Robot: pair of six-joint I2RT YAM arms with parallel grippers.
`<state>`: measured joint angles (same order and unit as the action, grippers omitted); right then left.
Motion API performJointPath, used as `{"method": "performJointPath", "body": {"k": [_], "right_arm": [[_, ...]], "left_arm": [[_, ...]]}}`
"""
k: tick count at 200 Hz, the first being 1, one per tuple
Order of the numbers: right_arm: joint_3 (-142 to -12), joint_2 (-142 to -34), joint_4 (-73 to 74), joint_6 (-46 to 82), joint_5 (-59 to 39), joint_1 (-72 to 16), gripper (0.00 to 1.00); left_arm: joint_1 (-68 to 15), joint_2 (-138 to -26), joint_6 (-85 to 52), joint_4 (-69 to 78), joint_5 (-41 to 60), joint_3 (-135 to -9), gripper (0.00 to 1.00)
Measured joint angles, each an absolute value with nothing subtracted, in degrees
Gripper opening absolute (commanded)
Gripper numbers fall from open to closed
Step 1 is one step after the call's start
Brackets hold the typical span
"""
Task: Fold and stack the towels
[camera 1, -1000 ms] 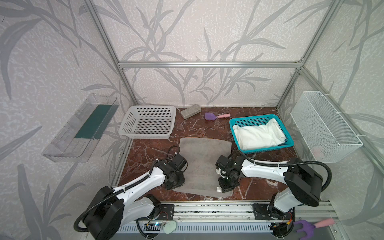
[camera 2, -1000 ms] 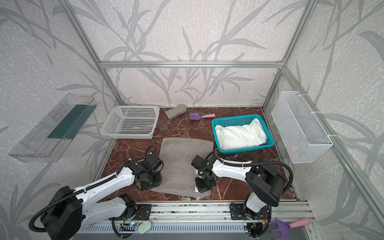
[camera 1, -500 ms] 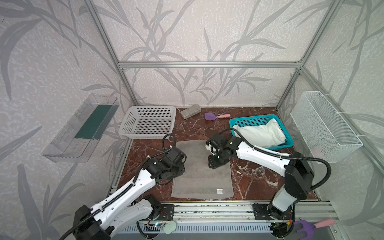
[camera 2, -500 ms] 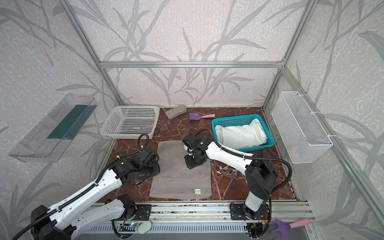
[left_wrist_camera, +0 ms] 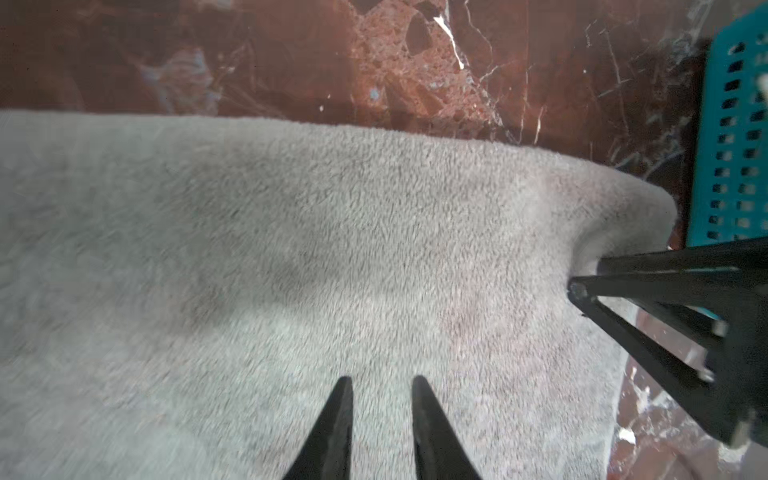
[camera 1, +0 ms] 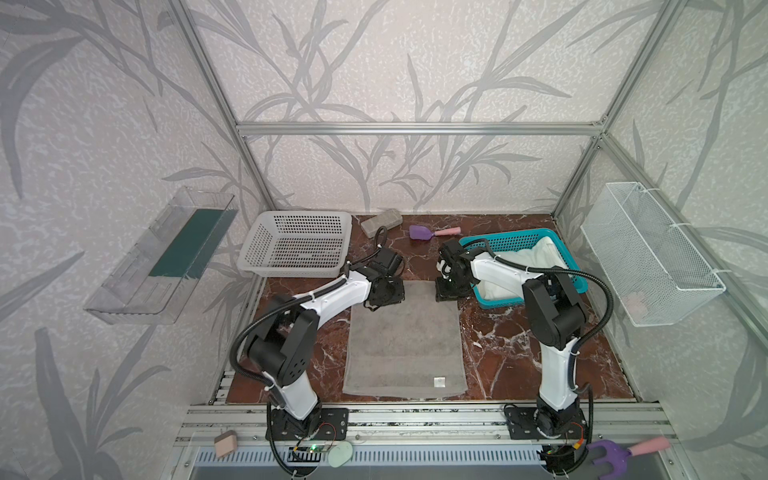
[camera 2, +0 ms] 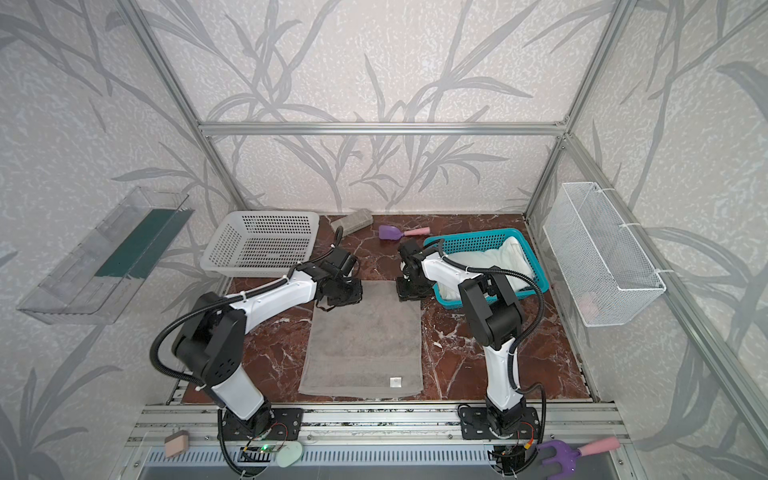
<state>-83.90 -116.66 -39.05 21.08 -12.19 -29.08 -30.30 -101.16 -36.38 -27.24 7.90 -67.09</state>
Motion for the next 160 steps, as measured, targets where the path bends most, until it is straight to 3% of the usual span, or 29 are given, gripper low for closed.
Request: {"method": "performJointPath", "body": {"k": [38,107,160], "right_arm": [[-85.19,-116.79,-38.54,20.95,-9.85,-28.42,0.42],[-85.86,-117.38,-37.67,21.15,-5.23,-26.5,0.48],[-86.04,-118.43,-37.71,21.19,-2.37,-26.2,0.53]], "left_arm": [[-27.86,-107.46,-33.58,-28.29,9.13,-69.41,0.27],[-23.33,-107.66,-31.81,-29.3,10.68,-71.9,0.28],[-17.19,-107.63,-30.5,-29.95,9.93,-72.29,0.53]]}}
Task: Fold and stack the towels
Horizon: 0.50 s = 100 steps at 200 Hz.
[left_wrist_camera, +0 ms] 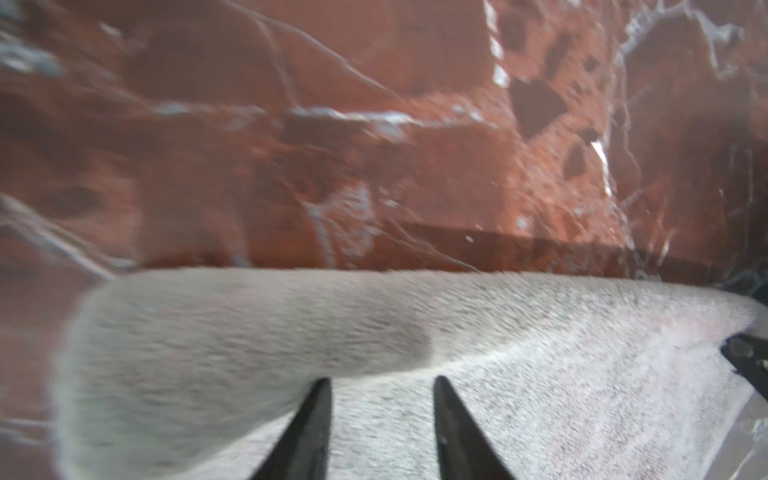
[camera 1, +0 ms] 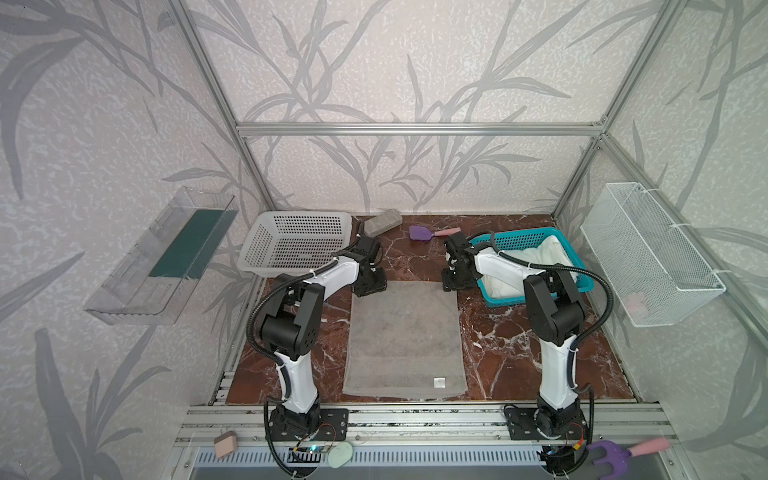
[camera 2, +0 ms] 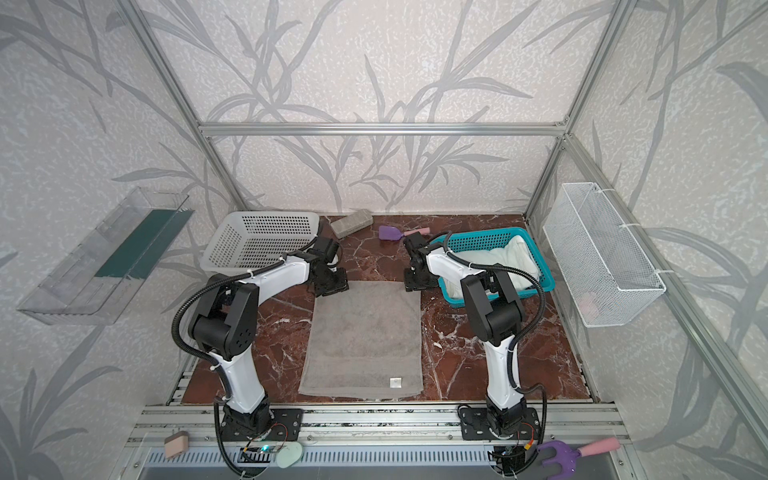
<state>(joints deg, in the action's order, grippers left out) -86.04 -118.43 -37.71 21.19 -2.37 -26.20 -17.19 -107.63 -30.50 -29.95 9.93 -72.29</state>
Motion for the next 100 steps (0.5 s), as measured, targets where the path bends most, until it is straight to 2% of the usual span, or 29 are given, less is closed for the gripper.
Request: {"method": "performJointPath", "body": {"k": [60,85,100], "right_arm": [[-86.63,-119.92,-37.8,21.37,-1.8,-26.17,0.55],[-87.68,-120.64,-37.89,21.37,-1.8,-26.17,0.55],[-88.31,-121.08,-37.85,21.34,-2.04,-26.17,0.54]], "left_arm": [[-11.53,-107.72,-28.97,-31.27,5.69,-74.06,0.71],[-11.03,-108.47,-28.91,-31.18,5.74,-74.04,0.71],[-10.9,-109.62,-29.02,-30.83,6.83,-74.04,0.67]]}}
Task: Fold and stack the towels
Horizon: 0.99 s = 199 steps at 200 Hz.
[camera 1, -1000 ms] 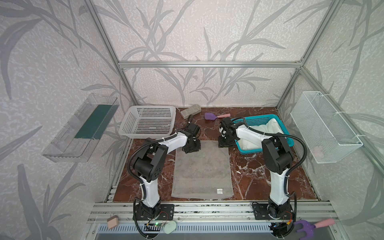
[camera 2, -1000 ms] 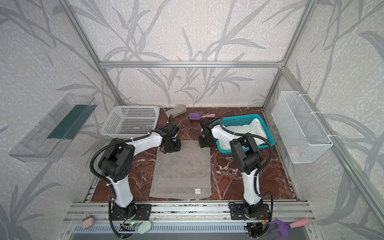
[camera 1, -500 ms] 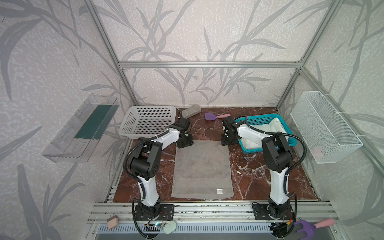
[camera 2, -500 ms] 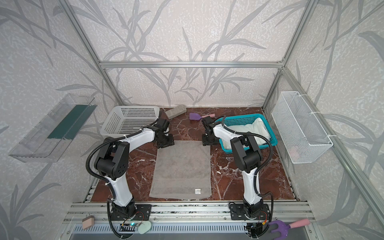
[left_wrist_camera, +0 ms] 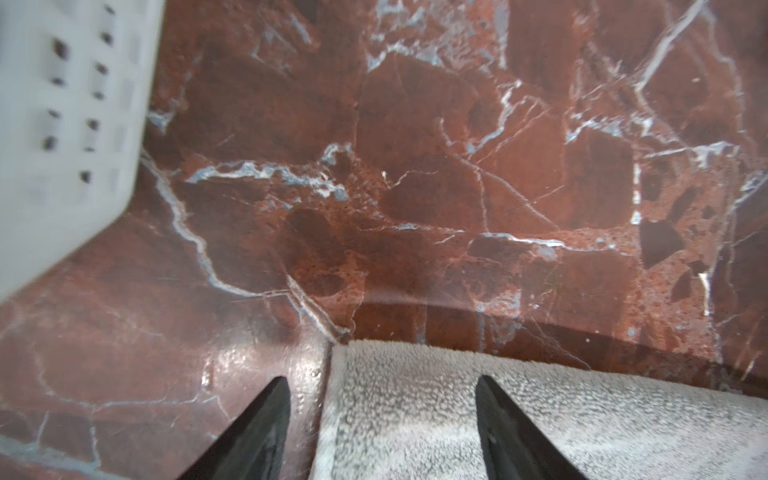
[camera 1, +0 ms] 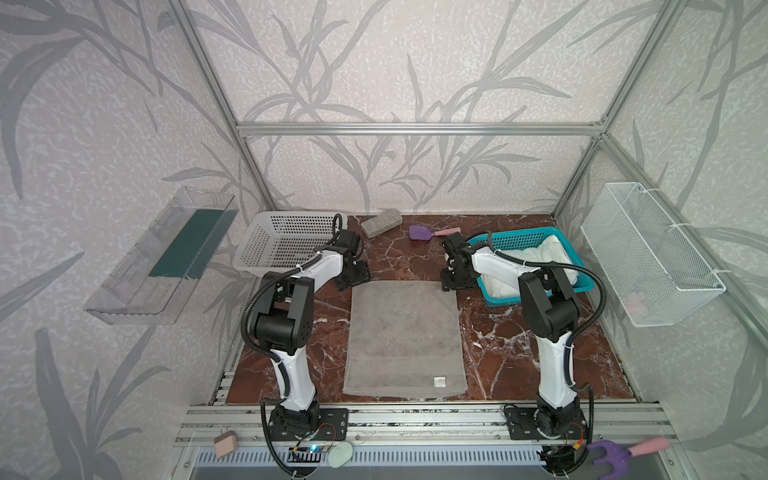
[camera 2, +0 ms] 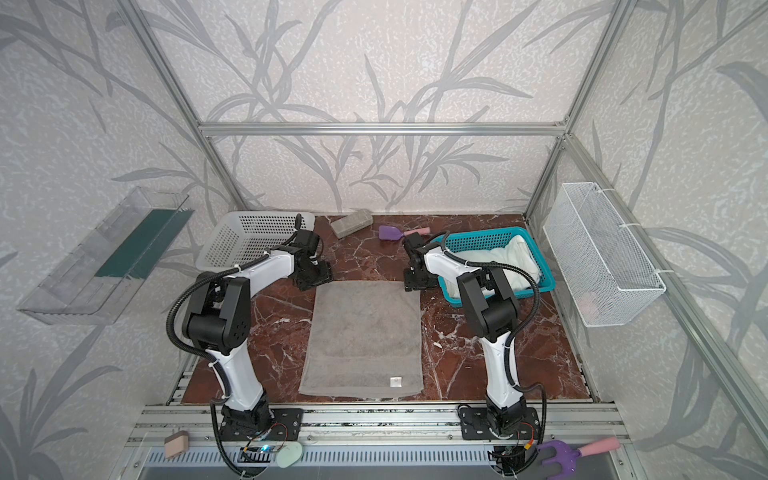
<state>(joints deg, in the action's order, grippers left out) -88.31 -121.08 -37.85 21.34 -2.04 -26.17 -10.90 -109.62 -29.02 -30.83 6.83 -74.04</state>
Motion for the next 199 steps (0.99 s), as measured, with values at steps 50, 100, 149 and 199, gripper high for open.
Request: {"method": "performJointPath", "body": {"k": [50,100,149,199], "right_arm": [[-90.72,-122.89,-37.54,21.1,-3.4,-26.09,0.28],[-94.5,-125.19,-38.0,19.05,-4.23,-26.09,0.06],[-100.07,-126.74,-40.1,14.83,-2.94,-26.06,0.0],[-102.61,-123.7,-39.57,9.5,-2.52,-26.06,0.0]], "left_arm": [[-10.83,-111.57,-29.58,-28.62,10.63,-73.97,0.37],[-10.52,-110.8,-28.27,-25.56,11.27,-72.49,0.0],[-9.85,-106.0,-27.27,-22.9,11.25,-69.56,0.0],[-9.45,-98.76,-24.95,-20.84,12.78,-69.91,0.0]]}}
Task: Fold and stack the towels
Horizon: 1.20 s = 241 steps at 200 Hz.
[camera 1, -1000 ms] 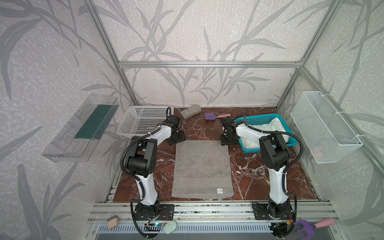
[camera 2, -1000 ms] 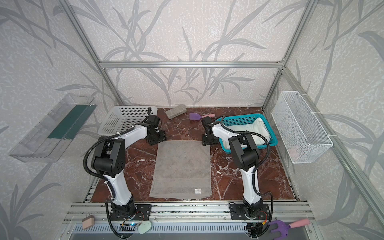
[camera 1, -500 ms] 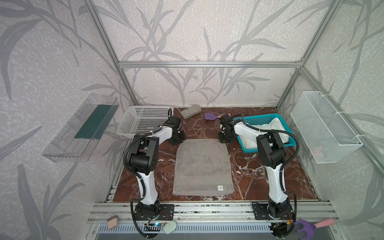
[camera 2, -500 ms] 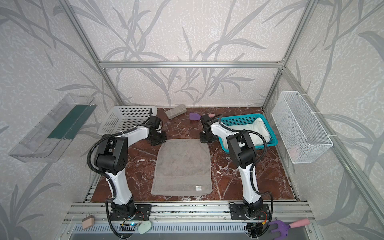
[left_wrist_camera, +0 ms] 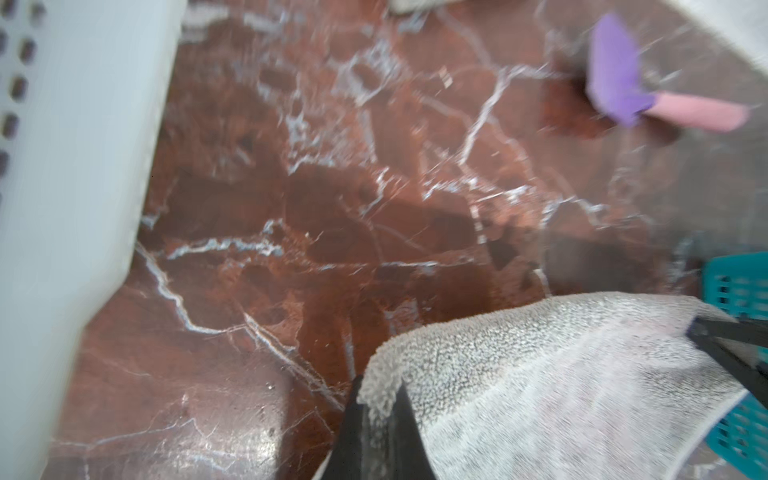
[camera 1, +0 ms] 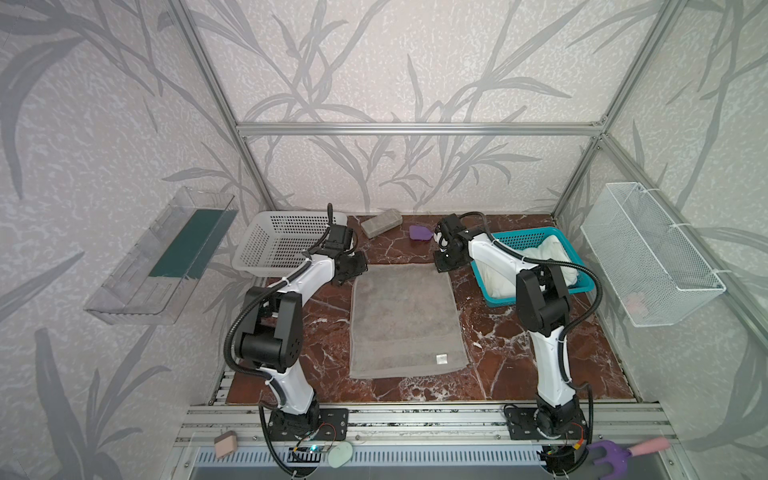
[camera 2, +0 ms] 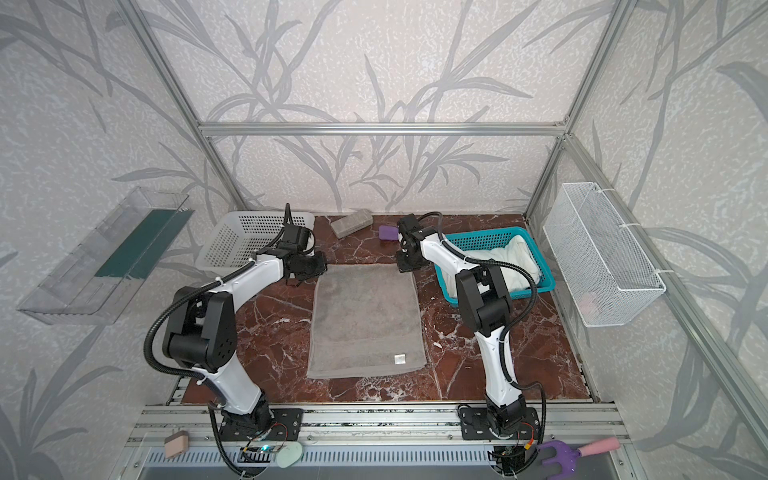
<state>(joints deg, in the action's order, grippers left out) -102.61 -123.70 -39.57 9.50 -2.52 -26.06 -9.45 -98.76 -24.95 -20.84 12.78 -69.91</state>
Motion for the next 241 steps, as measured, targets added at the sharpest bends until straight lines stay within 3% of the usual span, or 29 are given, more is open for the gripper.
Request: {"method": "performJointPath", "body": {"k": [47,87,135,241], "right_arm": [[-92.23,-111.28,-32.32,7.01,-4.49,-25.96,0.0],[-76.66,-101.41,-25.02,6.83,-7.55,-25.98,0.0],[-60.71,-98.28,-18.74,9.26,-12.64,-27.24,0.0],[-57.58,-79.92,-19.03,12.01,-14.76,-28.08,0.0]], "left_arm": [[-8.97,-93.41,-24.58,-15.51,16.45,-67.05,0.0],[-8.43,-86.94,-24.95,-11.35,17.91,-55.96,0.0],[-7.7,-79.09,-27.05,-7.38,19.55,-40.84,0.0],[-6.63,-64.9,-27.79,-8.08,22.59,-39.0,0.0]]}}
